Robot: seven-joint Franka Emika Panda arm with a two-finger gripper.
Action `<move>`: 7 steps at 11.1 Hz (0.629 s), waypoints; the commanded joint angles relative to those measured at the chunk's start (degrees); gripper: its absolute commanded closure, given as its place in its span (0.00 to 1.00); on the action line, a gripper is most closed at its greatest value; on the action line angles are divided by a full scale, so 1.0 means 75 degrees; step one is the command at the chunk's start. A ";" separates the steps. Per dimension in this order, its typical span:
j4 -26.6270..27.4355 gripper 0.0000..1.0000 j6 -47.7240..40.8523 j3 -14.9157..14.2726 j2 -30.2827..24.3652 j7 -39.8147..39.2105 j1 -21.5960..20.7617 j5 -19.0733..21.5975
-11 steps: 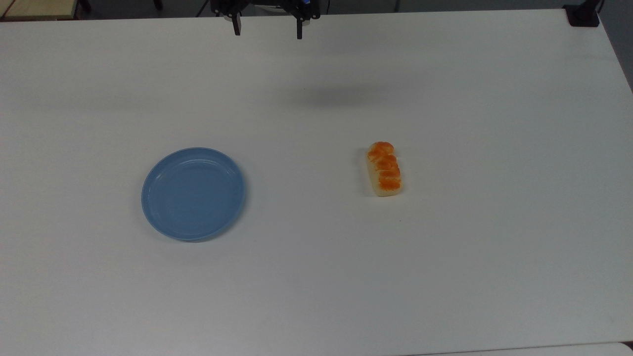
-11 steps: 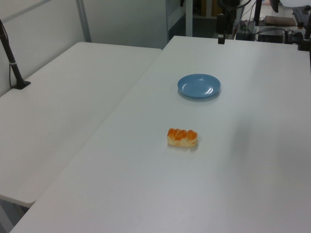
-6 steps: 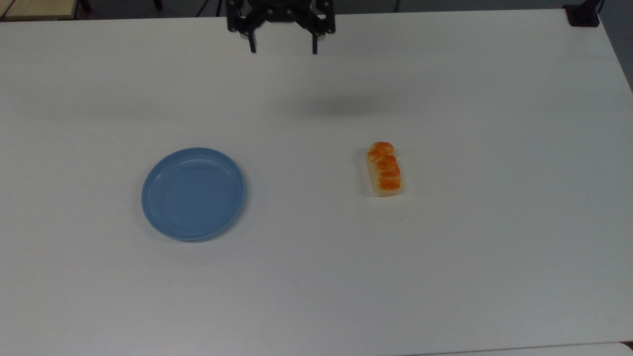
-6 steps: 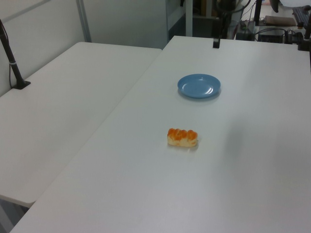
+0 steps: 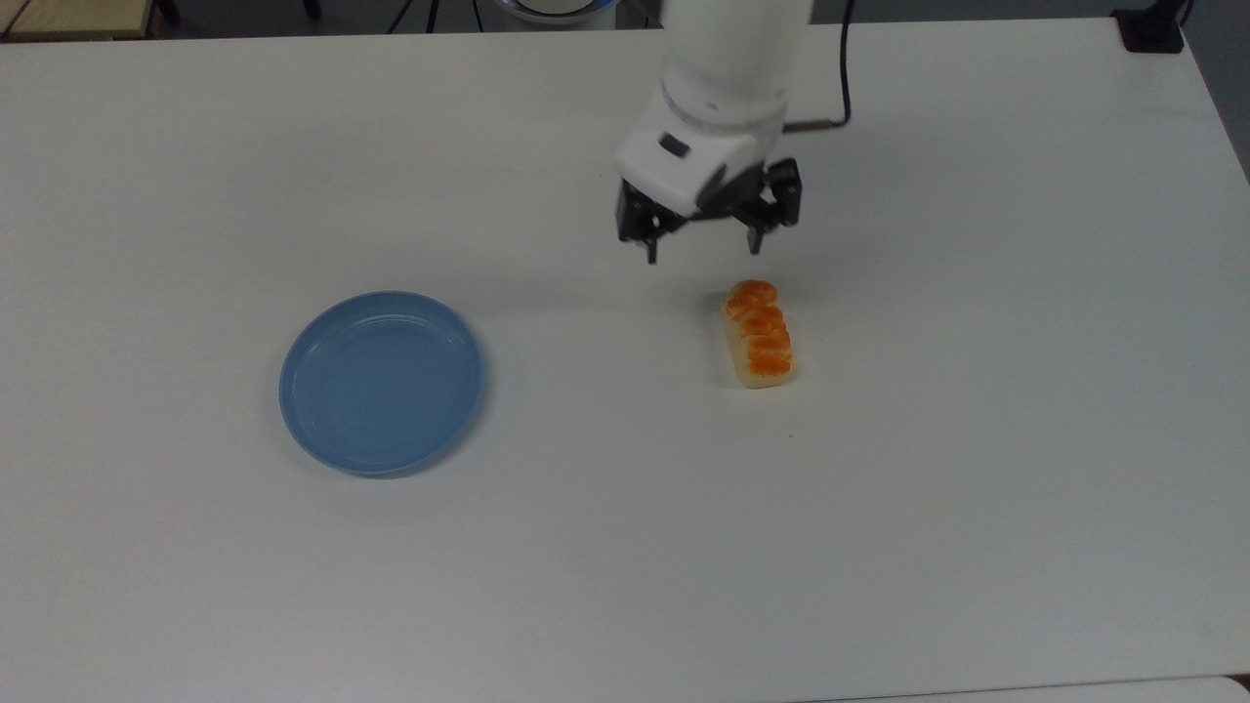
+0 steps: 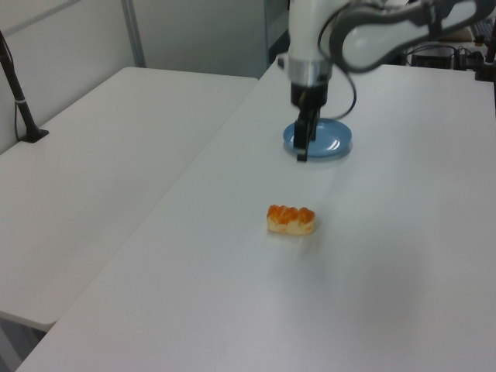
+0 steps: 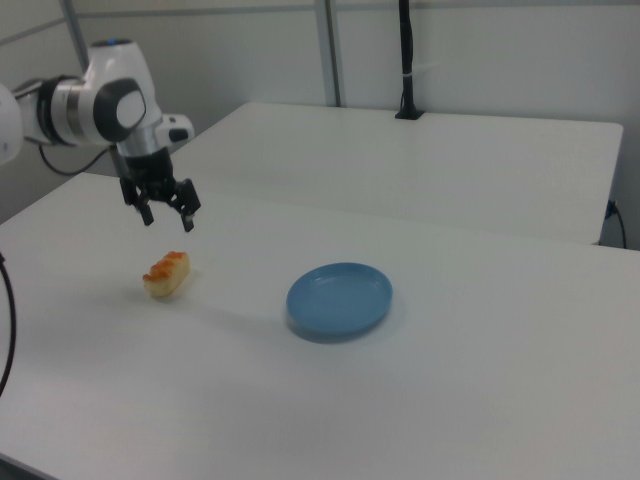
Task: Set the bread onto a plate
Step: 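Lower the open gripper down over the orange-topped bread roll, then close the gripper around the bread roll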
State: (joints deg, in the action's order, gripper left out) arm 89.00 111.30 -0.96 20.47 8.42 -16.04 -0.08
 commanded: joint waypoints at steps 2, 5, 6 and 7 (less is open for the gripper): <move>-0.0090 0.00 0.0839 -0.0083 0.0879 0.0576 -0.0732 0.0022; -0.0067 0.00 0.1260 -0.0083 0.1277 0.0576 -0.0733 0.0010; -0.0066 0.00 0.1297 -0.0106 0.1418 0.0576 -0.0663 -0.0002; -0.0066 0.04 0.1320 -0.0106 0.1524 0.0565 -0.0674 -0.0025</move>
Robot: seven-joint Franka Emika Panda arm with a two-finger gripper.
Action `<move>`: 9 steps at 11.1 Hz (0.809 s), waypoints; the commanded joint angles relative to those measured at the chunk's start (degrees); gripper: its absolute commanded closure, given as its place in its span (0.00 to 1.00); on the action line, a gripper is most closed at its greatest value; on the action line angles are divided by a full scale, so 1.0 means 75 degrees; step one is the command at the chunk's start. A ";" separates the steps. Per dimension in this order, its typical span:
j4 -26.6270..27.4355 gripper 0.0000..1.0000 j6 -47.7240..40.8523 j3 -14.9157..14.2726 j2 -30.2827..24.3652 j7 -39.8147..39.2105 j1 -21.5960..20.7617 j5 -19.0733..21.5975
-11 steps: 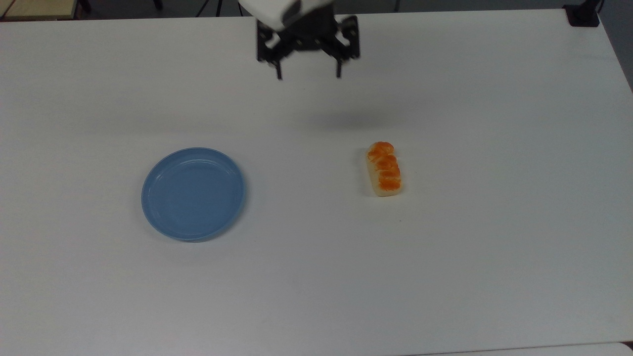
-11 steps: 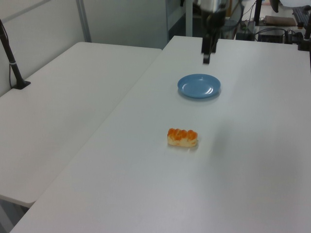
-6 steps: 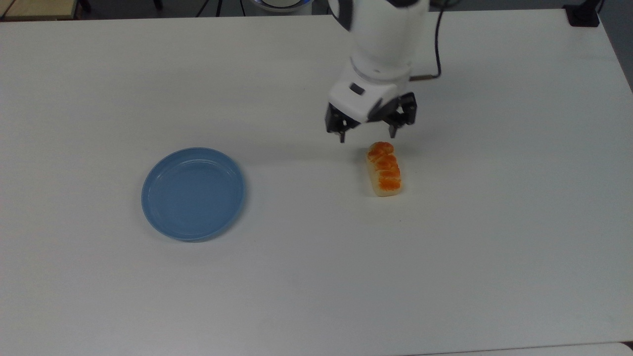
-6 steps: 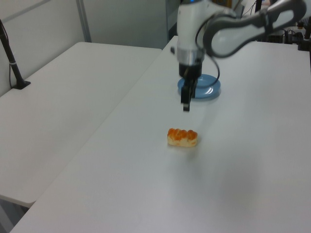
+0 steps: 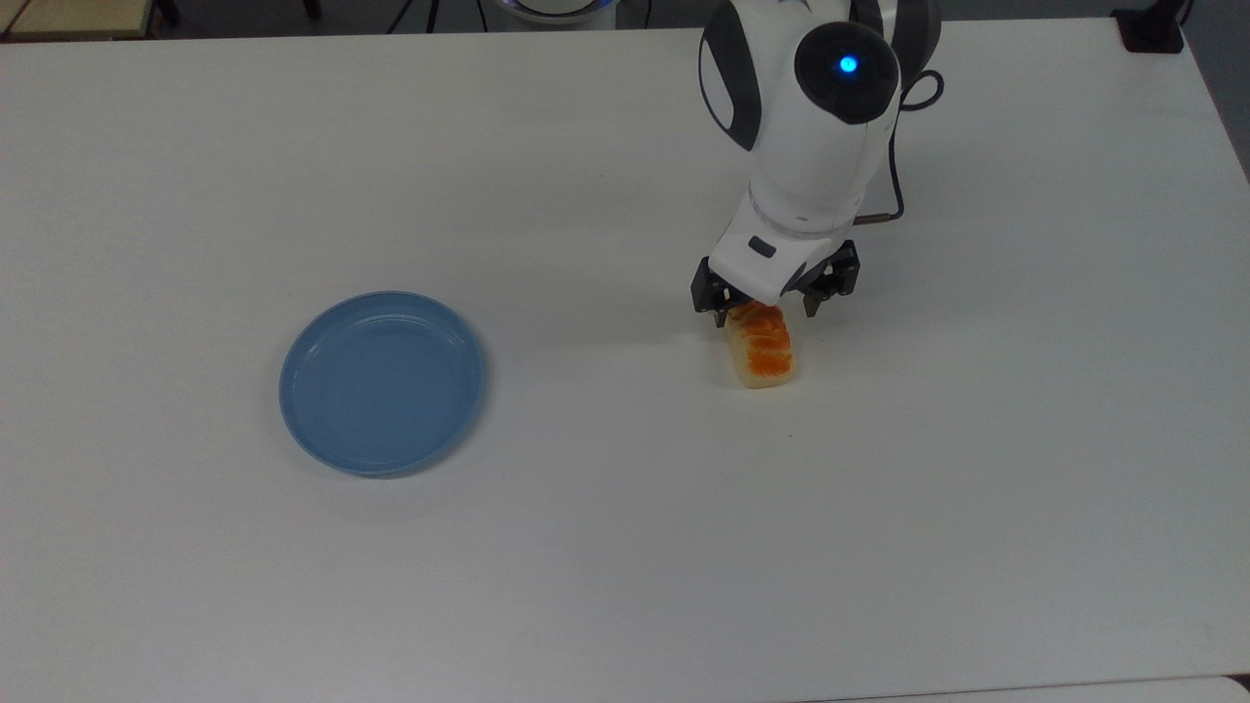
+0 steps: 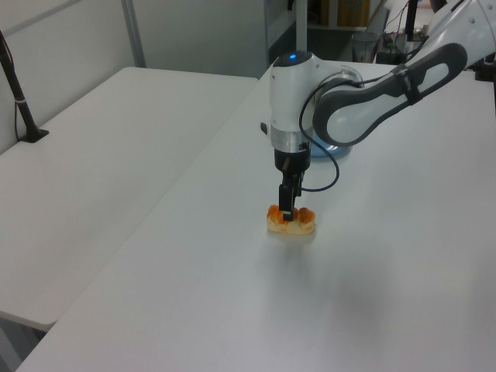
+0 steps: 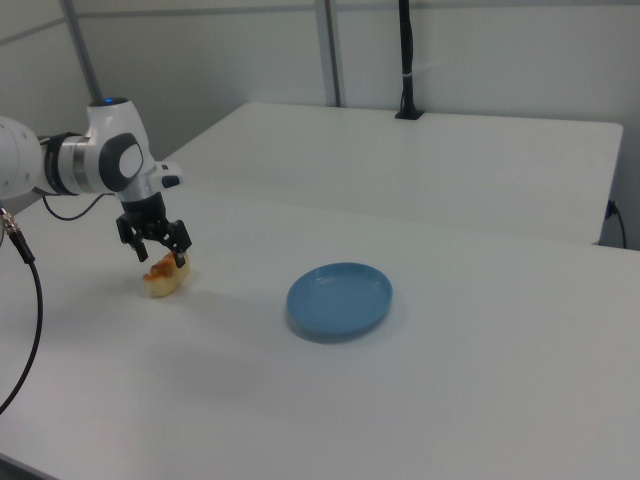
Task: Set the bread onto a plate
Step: 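Close the gripper around the bread roll, then lift the bread roll and carry it over the blue plate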
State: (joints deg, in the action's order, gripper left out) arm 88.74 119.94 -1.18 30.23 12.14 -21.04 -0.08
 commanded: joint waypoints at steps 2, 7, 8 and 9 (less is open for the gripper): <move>-0.0032 0.11 0.0389 -0.0078 0.0457 0.0092 -0.0089 -0.0012; -0.0055 0.67 0.0426 -0.0171 0.0097 0.0023 0.0213 -0.0024; -0.0055 0.67 0.0286 -0.0171 -0.0091 -0.0501 0.0563 -0.0036; -0.0171 0.66 0.0018 -0.0183 -0.0197 -0.1121 0.1054 -0.0036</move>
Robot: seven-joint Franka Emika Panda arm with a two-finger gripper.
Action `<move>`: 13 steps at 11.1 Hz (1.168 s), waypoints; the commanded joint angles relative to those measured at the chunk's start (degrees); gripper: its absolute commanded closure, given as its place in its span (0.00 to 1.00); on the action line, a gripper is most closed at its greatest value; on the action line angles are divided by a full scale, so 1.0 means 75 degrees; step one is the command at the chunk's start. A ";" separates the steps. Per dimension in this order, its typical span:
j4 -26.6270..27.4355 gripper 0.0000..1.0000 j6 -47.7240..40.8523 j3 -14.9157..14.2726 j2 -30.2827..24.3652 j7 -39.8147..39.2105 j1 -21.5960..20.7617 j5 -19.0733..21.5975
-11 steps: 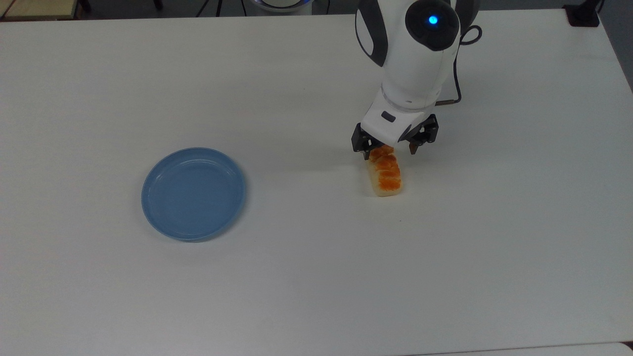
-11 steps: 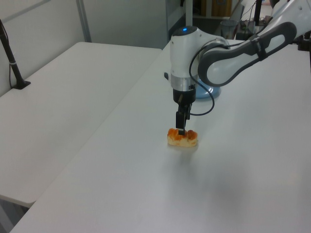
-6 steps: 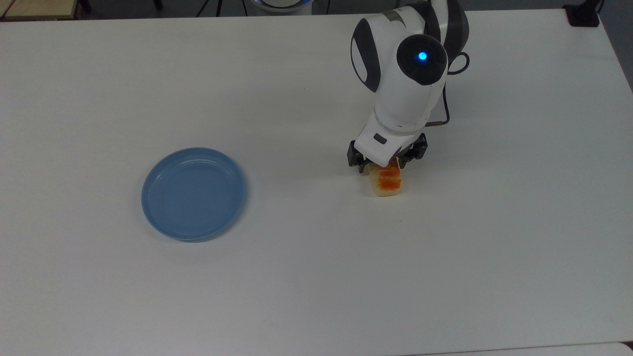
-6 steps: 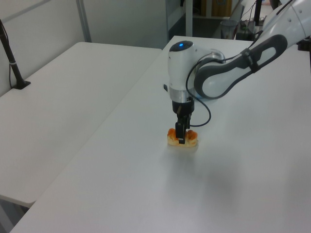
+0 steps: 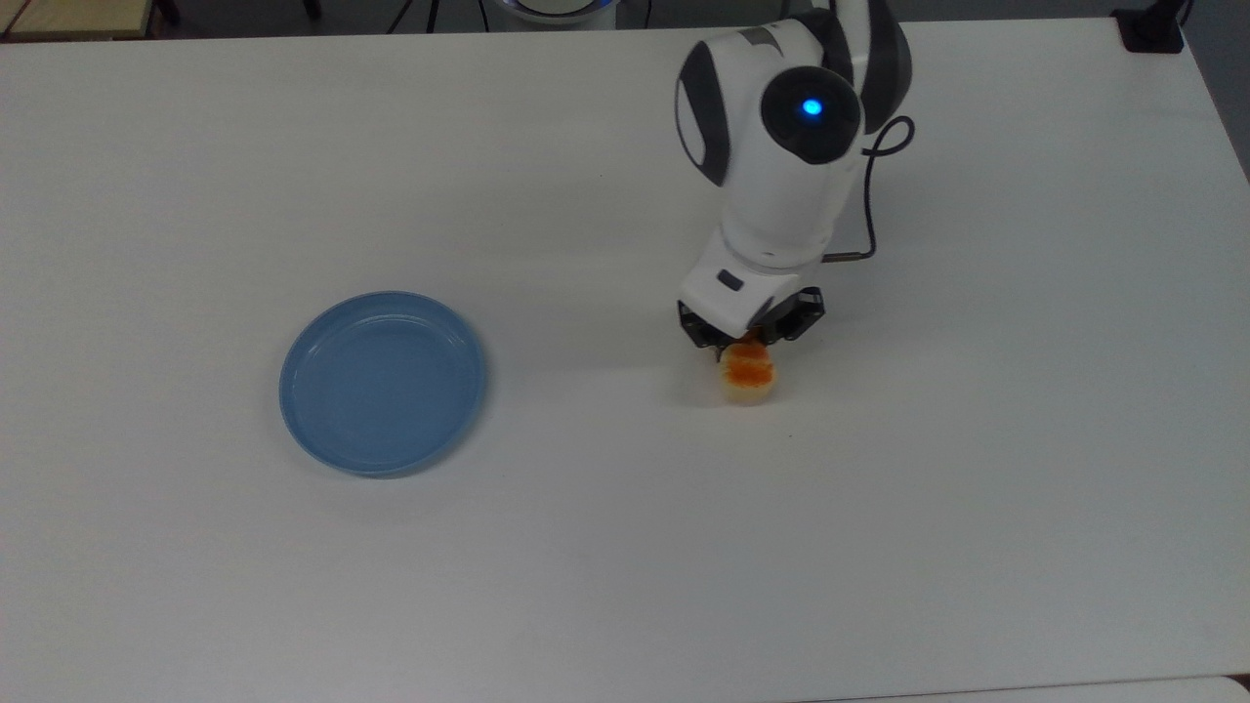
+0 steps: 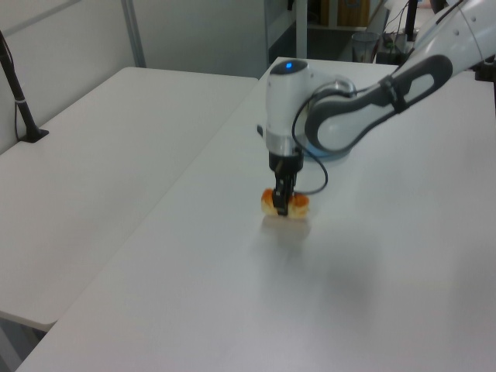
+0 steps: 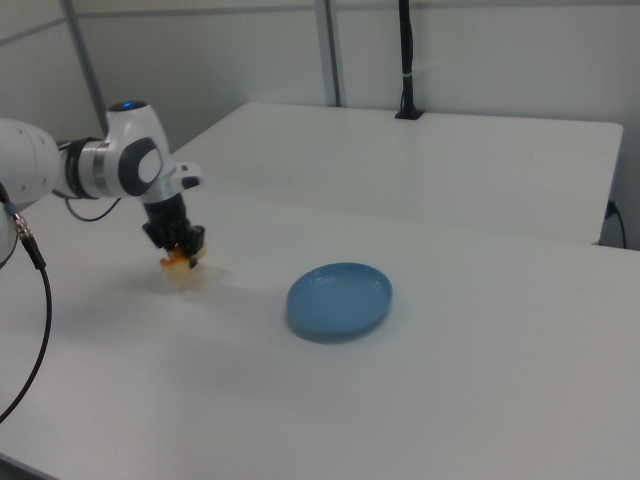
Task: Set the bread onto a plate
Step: 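Lift the bread roll and carry it over the blue plate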
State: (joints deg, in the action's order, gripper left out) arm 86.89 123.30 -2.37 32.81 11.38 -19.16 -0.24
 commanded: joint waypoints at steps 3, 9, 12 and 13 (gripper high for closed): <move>-0.0182 0.65 -0.0632 -0.0025 -0.0566 -0.2847 0.2480 -0.0004; -0.0160 0.57 -0.0515 -0.0024 0.0089 -0.4212 0.3410 -0.0004; -0.0172 0.19 -0.0456 -0.0024 0.0102 -0.4235 0.3515 0.0019; -0.0183 0.00 -0.0479 -0.0024 -0.0003 -0.4212 0.3574 0.0043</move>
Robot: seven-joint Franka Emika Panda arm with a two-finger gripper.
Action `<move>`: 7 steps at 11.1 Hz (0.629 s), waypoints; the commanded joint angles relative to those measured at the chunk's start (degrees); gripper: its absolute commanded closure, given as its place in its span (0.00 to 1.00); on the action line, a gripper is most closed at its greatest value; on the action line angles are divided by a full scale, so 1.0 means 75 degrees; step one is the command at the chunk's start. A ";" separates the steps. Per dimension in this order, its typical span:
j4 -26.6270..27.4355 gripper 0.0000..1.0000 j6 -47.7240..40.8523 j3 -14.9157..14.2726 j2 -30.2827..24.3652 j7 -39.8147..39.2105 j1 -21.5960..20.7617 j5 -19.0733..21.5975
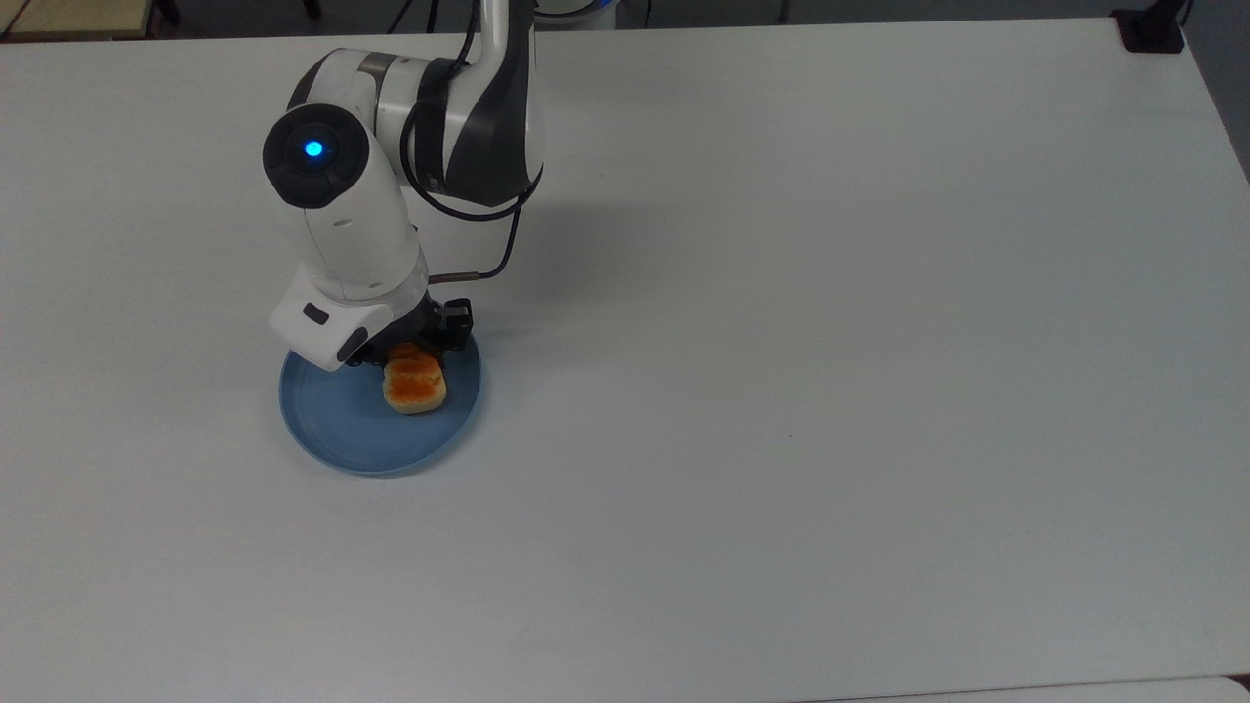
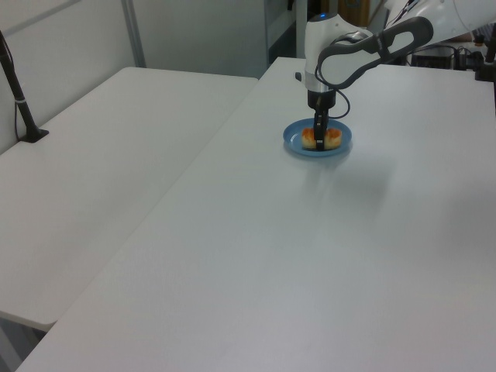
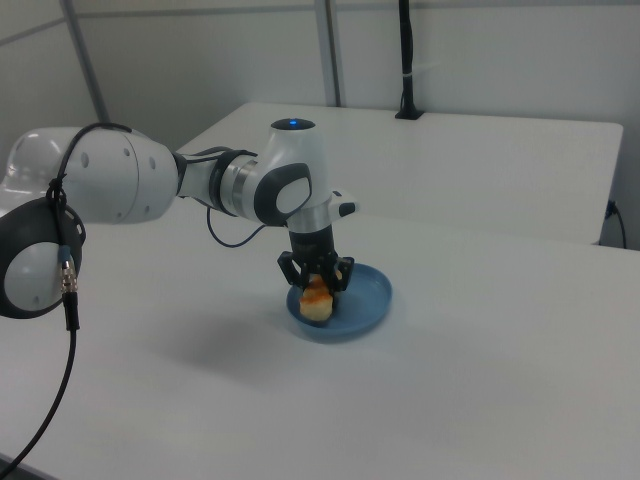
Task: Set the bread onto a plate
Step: 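Lift the bread roll and carry it over the blue plate, then lower the roll onto the plate and open the gripper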
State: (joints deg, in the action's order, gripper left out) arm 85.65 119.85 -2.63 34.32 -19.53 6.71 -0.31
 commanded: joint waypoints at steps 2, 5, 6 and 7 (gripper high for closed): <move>-0.0017 0.00 -0.0147 0.0035 -0.0777 -0.0057 0.0161 0.0123; -0.0006 0.00 -0.1083 0.0129 -0.1527 0.0455 -0.0247 0.0111; -0.0006 0.00 -0.1422 0.0129 -0.1797 0.1248 -0.0586 0.0100; 0.0006 0.00 -0.1866 0.0129 -0.2182 0.1952 -0.0879 0.0076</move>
State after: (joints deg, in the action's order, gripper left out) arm 83.64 111.65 -1.18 24.48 -15.01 5.32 -0.09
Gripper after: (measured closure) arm 0.000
